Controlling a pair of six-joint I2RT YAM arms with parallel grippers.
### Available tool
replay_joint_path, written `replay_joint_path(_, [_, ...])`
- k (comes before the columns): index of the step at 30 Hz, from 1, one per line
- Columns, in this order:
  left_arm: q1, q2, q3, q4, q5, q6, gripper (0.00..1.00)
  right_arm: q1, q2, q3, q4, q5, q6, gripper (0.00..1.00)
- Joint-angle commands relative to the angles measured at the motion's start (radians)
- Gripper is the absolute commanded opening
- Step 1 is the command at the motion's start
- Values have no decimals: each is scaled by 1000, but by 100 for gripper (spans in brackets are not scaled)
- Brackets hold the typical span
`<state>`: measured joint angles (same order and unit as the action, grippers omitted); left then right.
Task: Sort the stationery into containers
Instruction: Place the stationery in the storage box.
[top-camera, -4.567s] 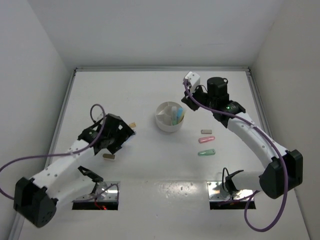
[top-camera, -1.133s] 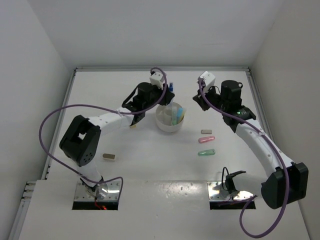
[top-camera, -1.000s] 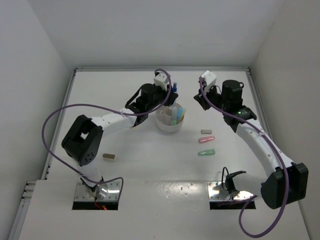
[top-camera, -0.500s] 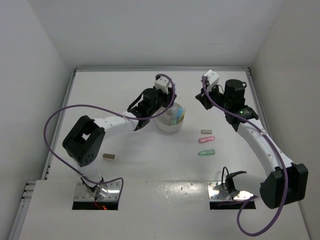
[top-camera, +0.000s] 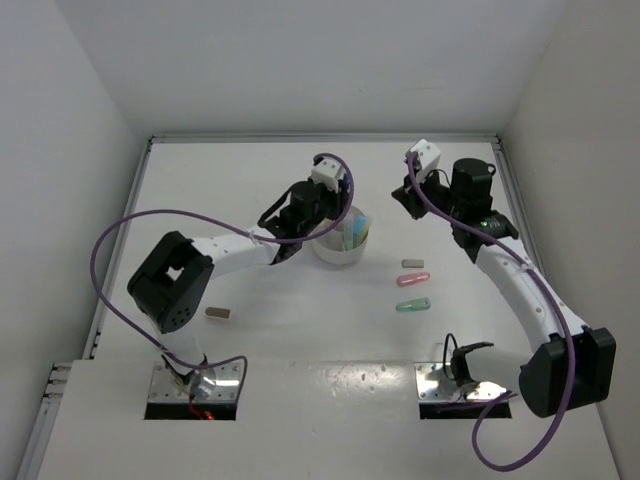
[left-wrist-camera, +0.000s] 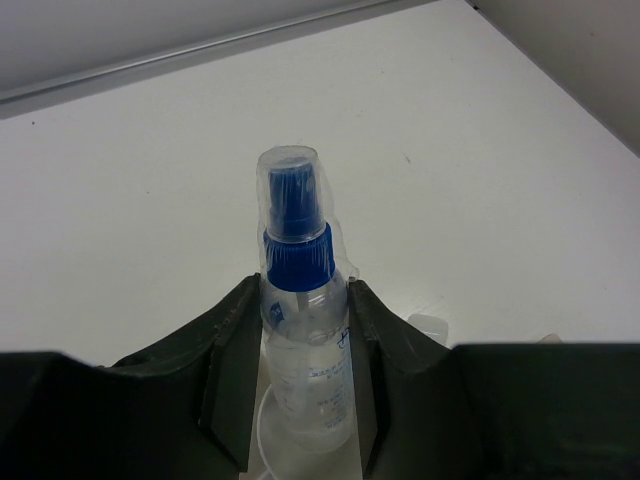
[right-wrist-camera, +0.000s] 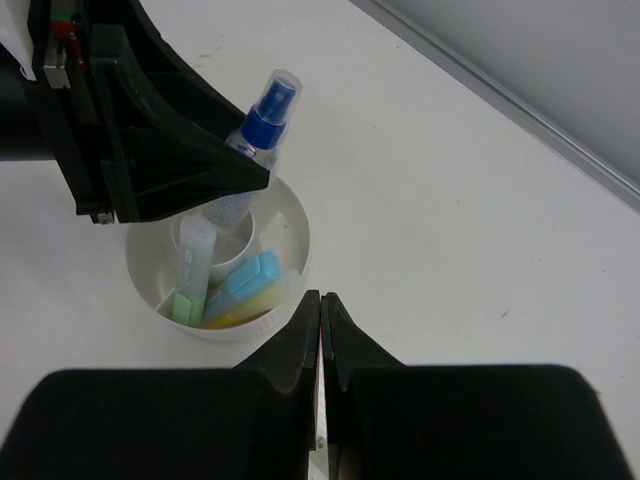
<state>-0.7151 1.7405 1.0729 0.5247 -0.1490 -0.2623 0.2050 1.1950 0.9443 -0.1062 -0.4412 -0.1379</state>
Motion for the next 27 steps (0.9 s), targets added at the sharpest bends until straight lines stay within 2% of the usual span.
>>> replay_joint_path(1, [-20,19,10,52,-44,15,0,-7,-12,-1,30,-31,9,0])
replay_joint_path(10, [-29,30,10,52,-54,6,2,-25,-12,-1,30,-50,9,0])
replay_joint_path(11, [-29,30,10,52,-54,6,5,-26,-12,-1,30,-50,9,0])
replay_joint_path(12, [-29,30,1,52,-63,-3,13,-26,-12,-1,30,-50,9,0])
replay_joint_path(17, [-29,21,-8,52,-63,-3,38,-26,-3,-1,30,-59,18,0])
replay_joint_path(19, [-29,11,-8,52,-72,-3,44,-26,-3,-1,30,-59,18,0])
replay_joint_path(27, [-29,-19,-18,43,-81,-3,51,-35,-3,-1,30,-68,18,0])
